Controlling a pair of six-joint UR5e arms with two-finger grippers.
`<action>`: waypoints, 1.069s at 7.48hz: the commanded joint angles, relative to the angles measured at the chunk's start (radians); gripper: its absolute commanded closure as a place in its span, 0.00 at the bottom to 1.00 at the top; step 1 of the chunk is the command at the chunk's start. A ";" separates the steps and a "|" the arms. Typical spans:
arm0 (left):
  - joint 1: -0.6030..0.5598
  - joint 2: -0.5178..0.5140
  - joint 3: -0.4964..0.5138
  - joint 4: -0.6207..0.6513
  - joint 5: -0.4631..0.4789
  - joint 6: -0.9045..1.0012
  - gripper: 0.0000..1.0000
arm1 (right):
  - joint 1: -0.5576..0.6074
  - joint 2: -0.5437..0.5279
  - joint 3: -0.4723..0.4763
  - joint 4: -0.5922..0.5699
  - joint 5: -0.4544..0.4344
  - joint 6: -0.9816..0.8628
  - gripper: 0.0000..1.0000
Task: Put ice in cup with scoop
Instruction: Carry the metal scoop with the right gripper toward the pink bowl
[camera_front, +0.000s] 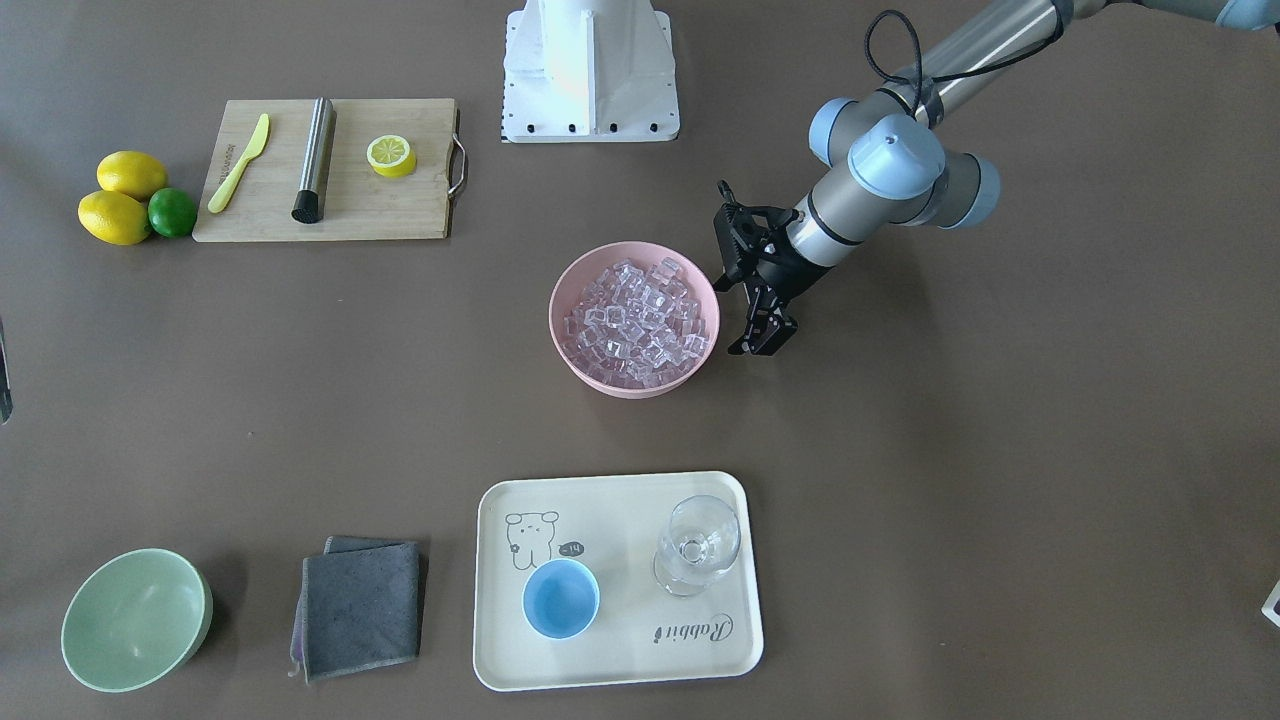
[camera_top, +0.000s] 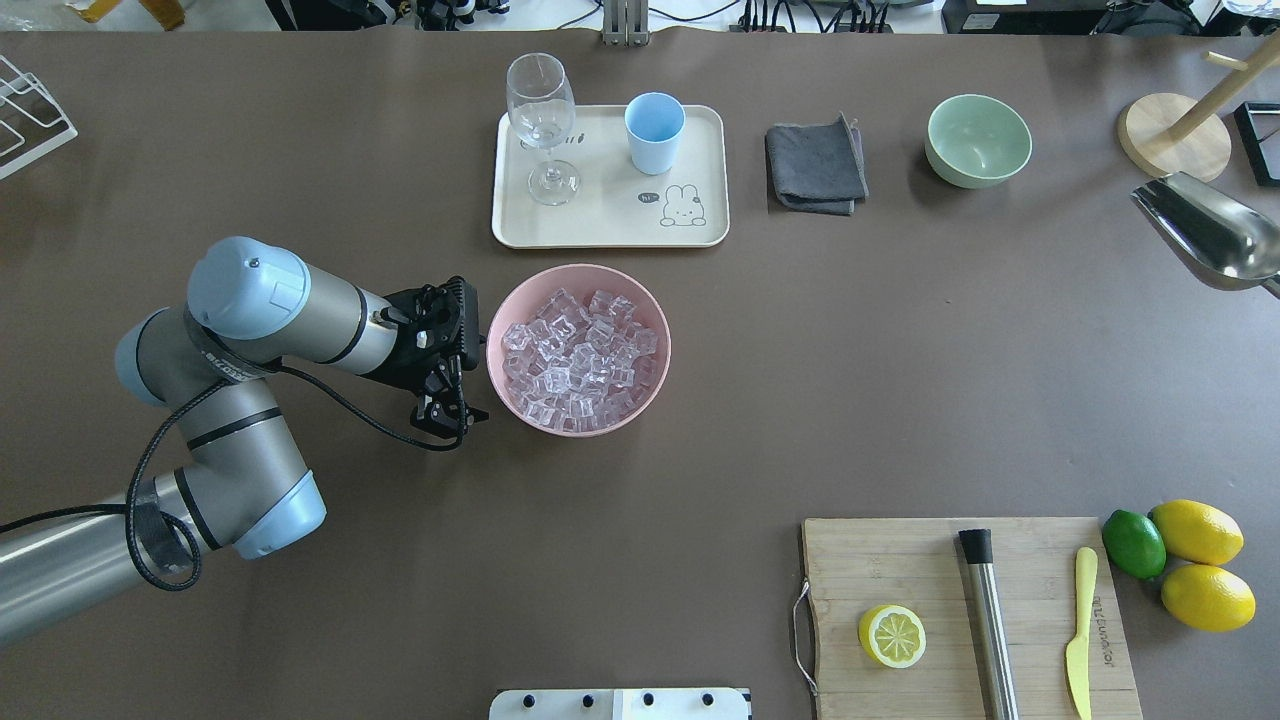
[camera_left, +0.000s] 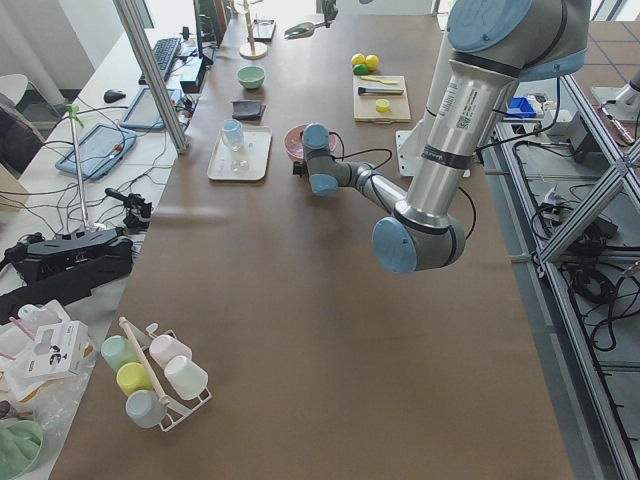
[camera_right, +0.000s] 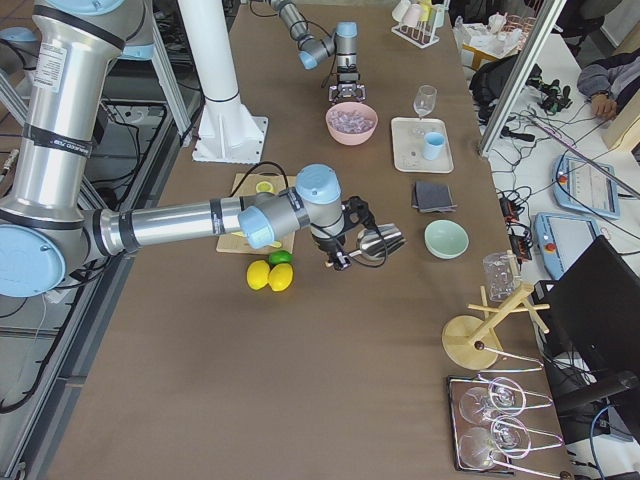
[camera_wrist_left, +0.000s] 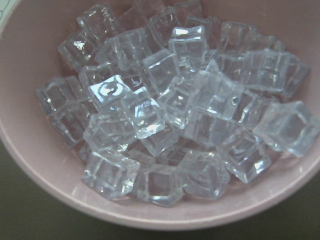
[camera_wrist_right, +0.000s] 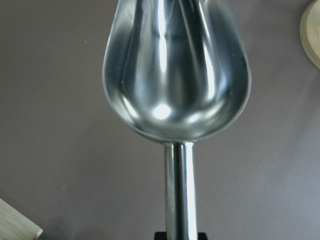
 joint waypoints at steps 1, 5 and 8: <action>0.000 -0.018 0.022 -0.001 0.001 -0.010 0.01 | -0.091 0.175 0.138 -0.314 -0.099 -0.212 1.00; 0.000 -0.009 0.035 -0.038 0.000 -0.044 0.01 | -0.200 0.410 0.246 -0.657 -0.281 -0.511 1.00; 0.000 -0.013 0.035 -0.038 0.000 -0.044 0.01 | -0.396 0.624 0.240 -0.930 -0.454 -0.495 1.00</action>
